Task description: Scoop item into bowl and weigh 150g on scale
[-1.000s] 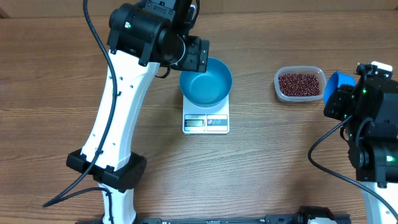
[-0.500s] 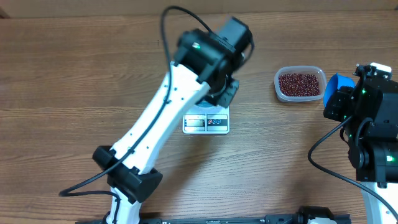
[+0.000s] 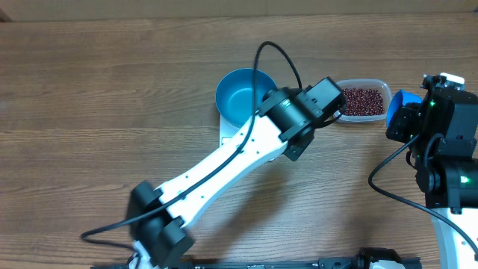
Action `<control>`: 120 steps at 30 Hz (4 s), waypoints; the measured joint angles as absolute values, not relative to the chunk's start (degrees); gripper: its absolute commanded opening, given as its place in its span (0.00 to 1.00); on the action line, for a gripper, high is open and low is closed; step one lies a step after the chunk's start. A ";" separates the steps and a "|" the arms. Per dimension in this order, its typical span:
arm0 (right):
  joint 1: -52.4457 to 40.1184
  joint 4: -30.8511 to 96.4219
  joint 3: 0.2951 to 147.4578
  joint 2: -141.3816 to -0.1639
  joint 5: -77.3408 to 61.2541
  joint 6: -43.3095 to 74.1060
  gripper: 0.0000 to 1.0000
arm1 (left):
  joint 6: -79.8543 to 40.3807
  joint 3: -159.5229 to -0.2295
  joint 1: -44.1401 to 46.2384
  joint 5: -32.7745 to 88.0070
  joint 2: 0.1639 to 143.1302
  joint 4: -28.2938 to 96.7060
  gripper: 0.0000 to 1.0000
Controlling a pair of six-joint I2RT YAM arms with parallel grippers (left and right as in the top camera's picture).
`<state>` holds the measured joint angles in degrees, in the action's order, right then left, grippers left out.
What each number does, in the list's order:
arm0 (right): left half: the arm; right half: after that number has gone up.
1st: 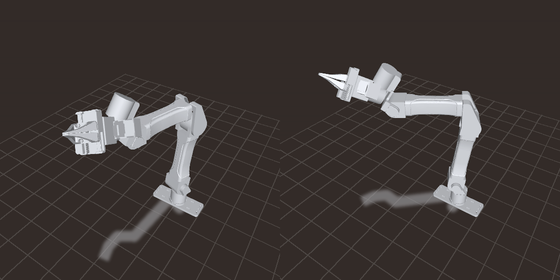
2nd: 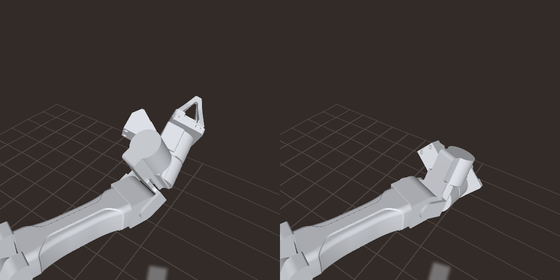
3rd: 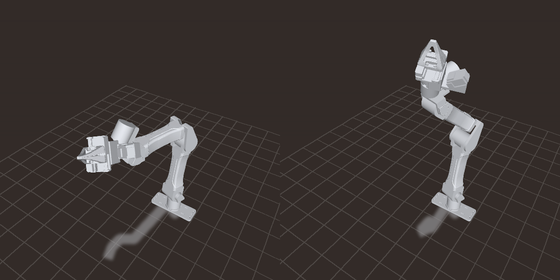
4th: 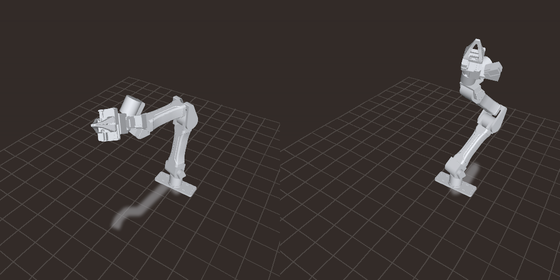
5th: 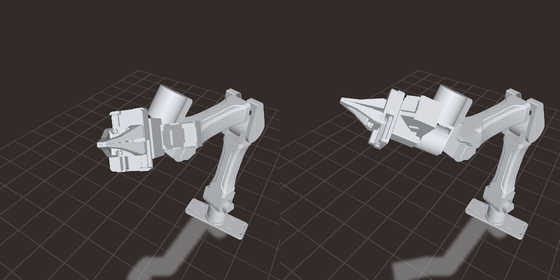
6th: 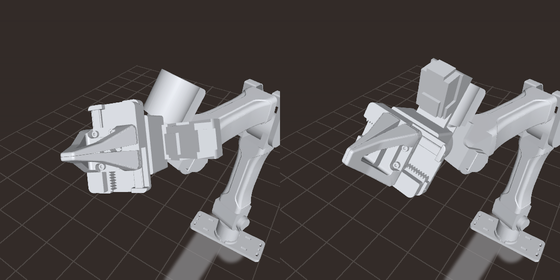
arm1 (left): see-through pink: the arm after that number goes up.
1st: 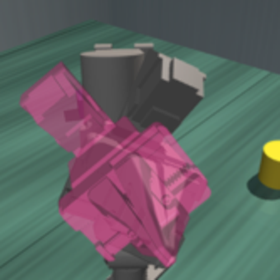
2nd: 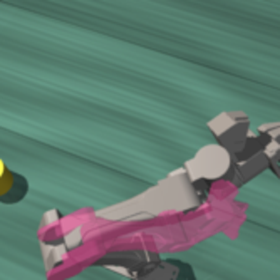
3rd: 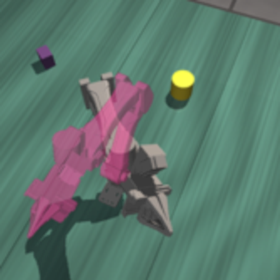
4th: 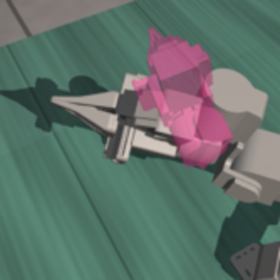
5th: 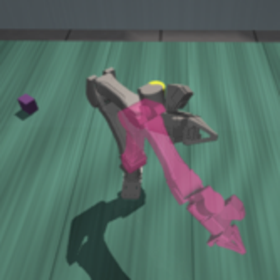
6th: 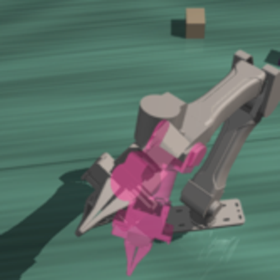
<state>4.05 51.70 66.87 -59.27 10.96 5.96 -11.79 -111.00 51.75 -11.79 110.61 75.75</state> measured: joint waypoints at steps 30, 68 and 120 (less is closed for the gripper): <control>4.03 51.62 66.87 -59.27 10.68 6.00 0.04 | -6.66 -60.40 42.74 -3.60 92.18 26.63 0.04; 4.05 51.66 66.87 -60.45 10.46 5.98 0.04 | 2.11 -57.69 42.57 -2.39 100.31 17.41 0.04; 4.03 52.07 66.87 -60.55 10.48 5.98 0.04 | 2.11 -56.27 40.80 -3.09 102.48 12.25 0.04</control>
